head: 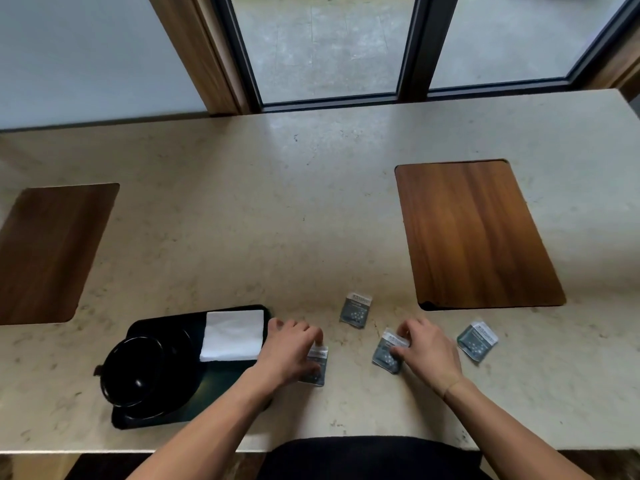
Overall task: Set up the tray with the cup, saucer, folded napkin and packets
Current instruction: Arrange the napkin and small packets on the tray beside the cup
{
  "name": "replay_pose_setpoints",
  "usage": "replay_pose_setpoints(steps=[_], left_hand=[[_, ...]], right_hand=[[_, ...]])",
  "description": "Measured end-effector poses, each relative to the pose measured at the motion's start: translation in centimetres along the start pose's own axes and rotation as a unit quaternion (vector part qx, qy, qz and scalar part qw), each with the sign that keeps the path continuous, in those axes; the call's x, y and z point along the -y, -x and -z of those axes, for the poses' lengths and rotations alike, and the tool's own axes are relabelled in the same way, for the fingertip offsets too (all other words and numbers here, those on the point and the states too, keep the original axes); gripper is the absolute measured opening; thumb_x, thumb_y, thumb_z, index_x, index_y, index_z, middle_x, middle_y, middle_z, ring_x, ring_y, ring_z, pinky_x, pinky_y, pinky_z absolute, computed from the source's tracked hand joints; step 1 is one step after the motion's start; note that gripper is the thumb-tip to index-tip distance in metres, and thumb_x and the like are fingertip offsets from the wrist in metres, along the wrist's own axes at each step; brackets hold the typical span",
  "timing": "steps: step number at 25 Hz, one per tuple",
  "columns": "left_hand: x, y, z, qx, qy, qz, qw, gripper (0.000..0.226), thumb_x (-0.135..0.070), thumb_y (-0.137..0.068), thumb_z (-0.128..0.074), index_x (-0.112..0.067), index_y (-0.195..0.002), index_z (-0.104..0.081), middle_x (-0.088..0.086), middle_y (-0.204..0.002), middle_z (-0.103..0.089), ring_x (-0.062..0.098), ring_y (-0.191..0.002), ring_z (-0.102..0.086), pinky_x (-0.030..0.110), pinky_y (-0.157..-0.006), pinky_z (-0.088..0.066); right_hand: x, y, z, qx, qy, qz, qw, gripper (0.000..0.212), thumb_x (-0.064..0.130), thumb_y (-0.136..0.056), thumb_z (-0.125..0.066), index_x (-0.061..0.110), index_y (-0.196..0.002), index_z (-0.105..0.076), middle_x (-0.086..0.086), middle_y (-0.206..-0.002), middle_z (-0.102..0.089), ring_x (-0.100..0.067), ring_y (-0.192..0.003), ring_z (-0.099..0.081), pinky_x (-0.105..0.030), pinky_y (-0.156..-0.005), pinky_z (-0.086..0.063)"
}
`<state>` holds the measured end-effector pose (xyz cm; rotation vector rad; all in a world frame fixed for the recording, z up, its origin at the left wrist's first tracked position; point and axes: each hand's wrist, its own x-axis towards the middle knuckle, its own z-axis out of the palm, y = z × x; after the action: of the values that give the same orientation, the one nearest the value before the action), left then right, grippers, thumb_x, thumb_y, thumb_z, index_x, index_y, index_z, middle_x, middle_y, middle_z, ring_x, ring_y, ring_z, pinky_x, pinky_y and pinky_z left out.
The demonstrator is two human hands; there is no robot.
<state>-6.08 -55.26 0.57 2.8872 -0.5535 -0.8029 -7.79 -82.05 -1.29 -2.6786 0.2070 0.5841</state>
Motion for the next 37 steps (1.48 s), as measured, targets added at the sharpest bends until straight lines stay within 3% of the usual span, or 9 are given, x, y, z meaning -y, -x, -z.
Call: replay_pose_setpoints(steps=[6, 10, 15, 19, 23, 29, 33, 37], left_hand=[[0.1, -0.4, 0.3, 0.055, 0.015, -0.007, 0.998, 0.033, -0.043, -0.081, -0.064, -0.028, -0.109, -0.057, -0.001, -0.107, -0.059, 0.022, -0.106, -0.05, 0.041, -0.094, -0.026], [0.1, -1.3, 1.3, 0.093, 0.042, -0.018, 0.995, 0.02, -0.035, -0.086, -0.06, -0.026, -0.103, -0.06, 0.001, -0.103, -0.065, 0.026, -0.101, -0.056, 0.04, -0.094, -0.029], [-0.3, -3.6, 3.5, 0.146, 0.094, -0.033, 0.984, 0.021, -0.035, -0.081, -0.07, -0.025, -0.099, -0.065, 0.002, -0.098, -0.071, 0.023, -0.091, -0.063, 0.032, -0.073, -0.045], [-1.1, -6.1, 5.6, 0.123, 0.17, -0.039, 0.977, 0.018, -0.027, -0.079, -0.073, -0.023, -0.097, -0.068, -0.006, -0.084, -0.065, 0.014, -0.078, -0.059, 0.026, -0.063, -0.04], [-2.4, -8.9, 7.5, 0.122, 0.211, -0.05, 0.968, 0.017, -0.02, -0.083, -0.071, -0.018, -0.099, -0.068, -0.006, -0.088, -0.064, 0.015, -0.083, -0.059, 0.026, -0.068, -0.041], [-4.6, -11.3, 8.1, 0.1, 0.171, -0.056, 0.979, 0.019, -0.02, -0.082, -0.07, -0.019, -0.101, -0.068, -0.004, -0.092, -0.065, 0.016, -0.085, -0.061, 0.024, -0.062, -0.04], [-5.4, -11.7, 7.2, 0.088, 0.113, -0.041, 0.989, 0.026, -0.023, -0.082, -0.071, -0.025, -0.107, -0.065, -0.002, -0.107, -0.069, 0.017, -0.092, -0.061, 0.03, -0.075, -0.049], [-5.3, -11.3, 6.3, 0.021, 0.048, -0.054, 0.997, 0.045, -0.032, -0.08, -0.073, -0.033, -0.12, -0.054, -0.004, -0.114, -0.066, 0.019, -0.101, -0.06, 0.035, -0.086, -0.043]], right_hand=[[0.2, -0.3, 0.3, 0.031, -0.01, -0.006, 0.999, 0.019, 0.04, -0.08, -0.069, 0.033, -0.084, -0.052, 0.01, -0.089, -0.056, -0.01, -0.083, -0.051, -0.03, -0.071, -0.048], [0.3, -0.4, 0.9, 0.089, -0.078, -0.016, 0.993, 0.018, 0.034, -0.082, -0.071, 0.037, -0.091, -0.057, 0.015, -0.085, -0.061, -0.003, -0.079, -0.058, -0.023, -0.066, -0.048], [-0.4, -0.5, 2.2, 0.131, -0.104, -0.018, 0.986, 0.01, 0.031, -0.088, -0.064, 0.03, -0.098, -0.065, 0.008, -0.091, -0.067, -0.008, -0.082, -0.062, -0.032, -0.078, -0.054], [-2.4, -0.6, 4.3, 0.152, -0.138, -0.046, 0.978, 0.011, 0.03, -0.088, -0.065, 0.025, -0.098, -0.066, 0.003, -0.095, -0.069, -0.012, -0.086, -0.064, -0.033, -0.08, -0.055], [-5.5, -0.5, 7.2, 0.131, -0.164, -0.077, 0.975, 0.018, 0.025, -0.084, -0.071, 0.018, -0.1, -0.07, -0.001, -0.097, -0.071, -0.017, -0.089, -0.065, -0.038, -0.084, -0.054], [-9.4, -0.4, 9.0, 0.096, -0.192, -0.134, 0.968, 0.021, 0.019, -0.08, -0.076, 0.017, -0.099, -0.068, -0.004, -0.099, -0.071, -0.018, -0.088, -0.064, -0.031, -0.077, -0.053], [-10.1, 0.0, 8.2, 0.065, -0.211, -0.164, 0.962, 0.028, 0.016, -0.076, -0.08, 0.02, -0.099, -0.065, -0.006, -0.1, -0.07, -0.019, -0.087, -0.065, -0.035, -0.078, -0.057], [-10.2, 0.5, 7.3, 0.014, -0.161, -0.176, 0.971, 0.05, 0.024, -0.074, -0.081, 0.027, -0.115, -0.053, -0.005, -0.113, -0.068, -0.021, -0.091, -0.065, -0.038, -0.078, -0.057]])
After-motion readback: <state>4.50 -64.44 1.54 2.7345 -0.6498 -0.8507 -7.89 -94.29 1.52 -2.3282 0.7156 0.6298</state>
